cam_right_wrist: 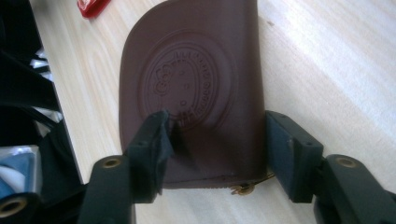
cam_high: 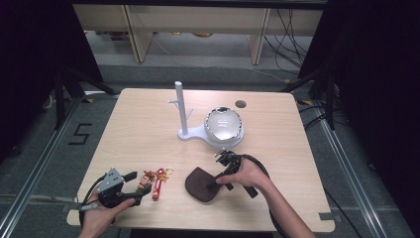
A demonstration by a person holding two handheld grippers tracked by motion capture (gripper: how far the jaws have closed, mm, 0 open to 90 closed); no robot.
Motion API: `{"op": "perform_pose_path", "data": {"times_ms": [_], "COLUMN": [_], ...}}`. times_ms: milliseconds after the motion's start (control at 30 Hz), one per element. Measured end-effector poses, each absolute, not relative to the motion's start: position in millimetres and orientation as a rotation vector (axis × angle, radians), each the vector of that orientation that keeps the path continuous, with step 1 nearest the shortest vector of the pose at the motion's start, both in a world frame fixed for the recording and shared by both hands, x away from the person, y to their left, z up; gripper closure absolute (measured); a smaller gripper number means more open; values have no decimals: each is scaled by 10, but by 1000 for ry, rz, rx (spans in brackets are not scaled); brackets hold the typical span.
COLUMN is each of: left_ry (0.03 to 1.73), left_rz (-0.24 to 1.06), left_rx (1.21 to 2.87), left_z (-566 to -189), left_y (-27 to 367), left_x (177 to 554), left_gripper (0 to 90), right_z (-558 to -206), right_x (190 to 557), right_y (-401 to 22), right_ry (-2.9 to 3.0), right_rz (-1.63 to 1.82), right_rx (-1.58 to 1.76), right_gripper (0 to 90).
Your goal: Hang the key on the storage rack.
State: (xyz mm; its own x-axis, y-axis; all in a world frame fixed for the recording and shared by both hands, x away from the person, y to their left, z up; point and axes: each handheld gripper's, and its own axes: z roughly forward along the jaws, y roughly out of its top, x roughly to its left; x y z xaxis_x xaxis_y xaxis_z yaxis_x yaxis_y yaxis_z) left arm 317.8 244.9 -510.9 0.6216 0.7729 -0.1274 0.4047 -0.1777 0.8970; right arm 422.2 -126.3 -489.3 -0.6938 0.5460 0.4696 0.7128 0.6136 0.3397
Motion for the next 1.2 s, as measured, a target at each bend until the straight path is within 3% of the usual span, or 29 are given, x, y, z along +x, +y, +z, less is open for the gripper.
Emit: {"op": "perform_pose_path", "data": {"times_ms": [200, 300, 533, 1200], "left_ry": [948, 959, 958, 955], "left_rz": [441, 441, 442, 448], "left_rx": [1795, 1792, 1792, 1771], "left_z": [-5112, -5114, -5115, -5106], "left_y": [2456, 2461, 2461, 2470], "left_x": [3183, 3179, 3179, 3179], "left_gripper": [214, 215, 217, 231], "right_z": [-4885, -4842, -4714, -4337], "right_x": [4205, 4211, 4147, 3764], "right_y": [-1260, -1290, -1330, -1356], "right_ry": [-2497, -2522, -2565, -2983], "right_rz": [-723, -759, -826, -906], "right_rx": [-1028, -1026, -993, -964], "right_gripper": [485, 562, 652, 686]}}
